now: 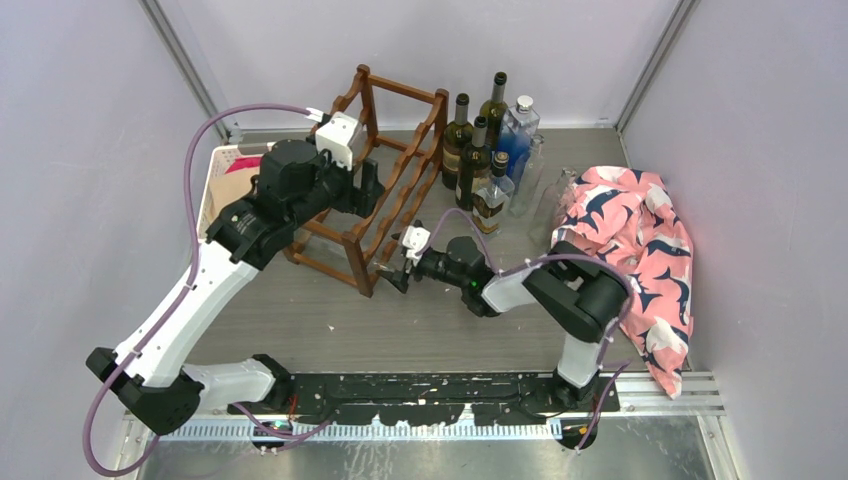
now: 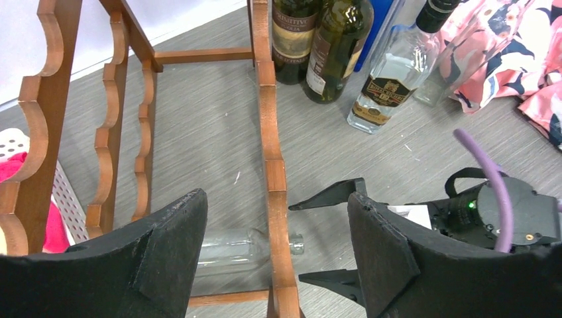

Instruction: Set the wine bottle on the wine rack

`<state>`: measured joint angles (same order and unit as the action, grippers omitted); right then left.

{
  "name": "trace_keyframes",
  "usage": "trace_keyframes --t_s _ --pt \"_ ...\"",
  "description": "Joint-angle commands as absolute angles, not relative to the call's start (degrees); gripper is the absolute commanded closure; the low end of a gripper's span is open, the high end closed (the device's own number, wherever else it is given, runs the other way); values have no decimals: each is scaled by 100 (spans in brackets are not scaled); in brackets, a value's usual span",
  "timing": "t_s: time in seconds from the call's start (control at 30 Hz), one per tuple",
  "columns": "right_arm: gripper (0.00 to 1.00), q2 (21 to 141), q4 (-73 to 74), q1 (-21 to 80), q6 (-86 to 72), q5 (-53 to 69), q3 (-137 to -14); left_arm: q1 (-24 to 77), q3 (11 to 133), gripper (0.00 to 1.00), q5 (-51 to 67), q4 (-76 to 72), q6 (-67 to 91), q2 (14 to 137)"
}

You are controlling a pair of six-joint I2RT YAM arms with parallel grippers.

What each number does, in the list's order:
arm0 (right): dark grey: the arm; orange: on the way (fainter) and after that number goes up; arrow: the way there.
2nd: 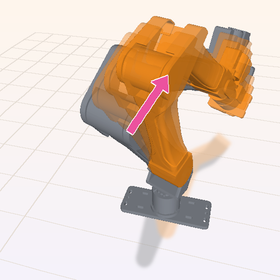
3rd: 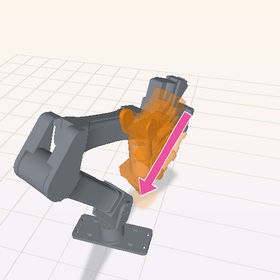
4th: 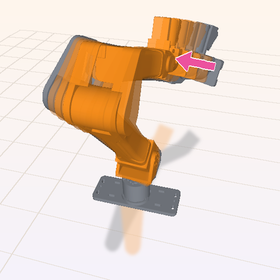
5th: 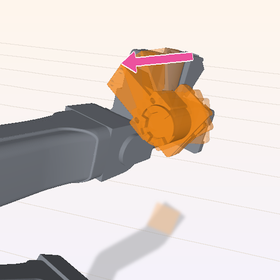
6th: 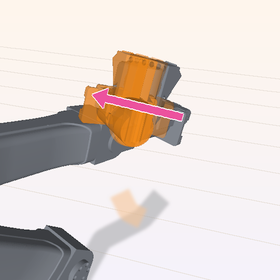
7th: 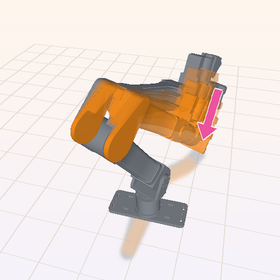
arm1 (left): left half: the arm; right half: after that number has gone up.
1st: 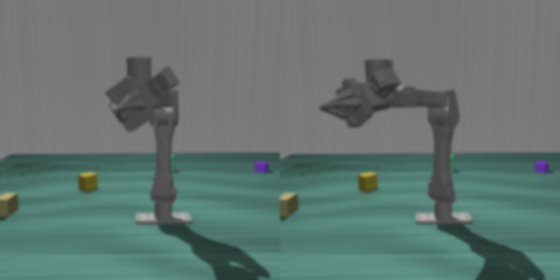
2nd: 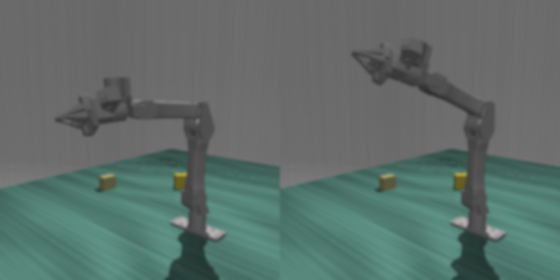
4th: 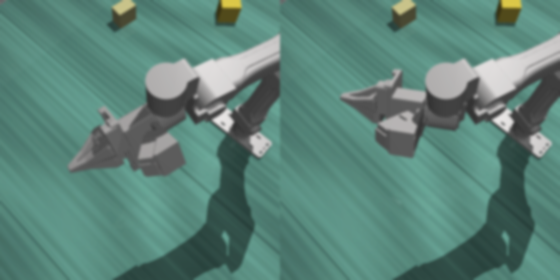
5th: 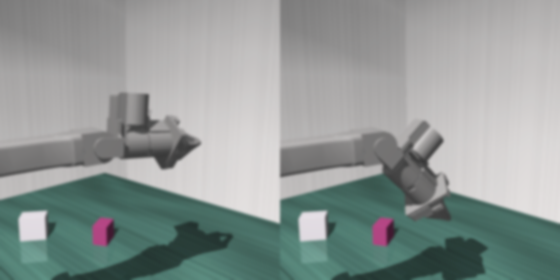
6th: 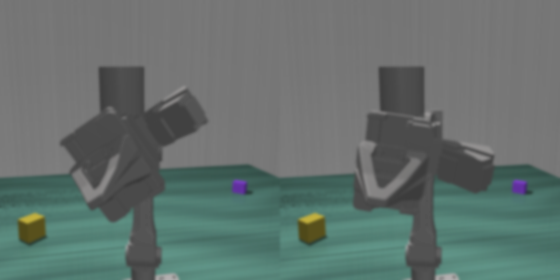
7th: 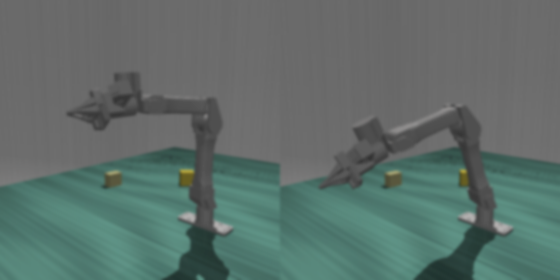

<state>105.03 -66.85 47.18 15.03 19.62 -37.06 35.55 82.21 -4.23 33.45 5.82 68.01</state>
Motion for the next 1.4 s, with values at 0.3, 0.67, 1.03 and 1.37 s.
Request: trace_keyframes --t_s 0.3,0.67,1.03,1.37 --pt "0 7725 -851 4615 2248 3044 -4153 3525 8154 21 -75 3135 1209 6635" --pt "0 6579 3716 4024 3259 2897 -5480 3520 7993 4 -116 3241 1750 6637" --pt "0 5973 5247 3273 3569 2444 -6162 3496 7677 4 357 3092 2165 6113" --pt "0 5024 5045 2276 2675 3202 -5936 3485 8170 9 94 3885 2173 6259"
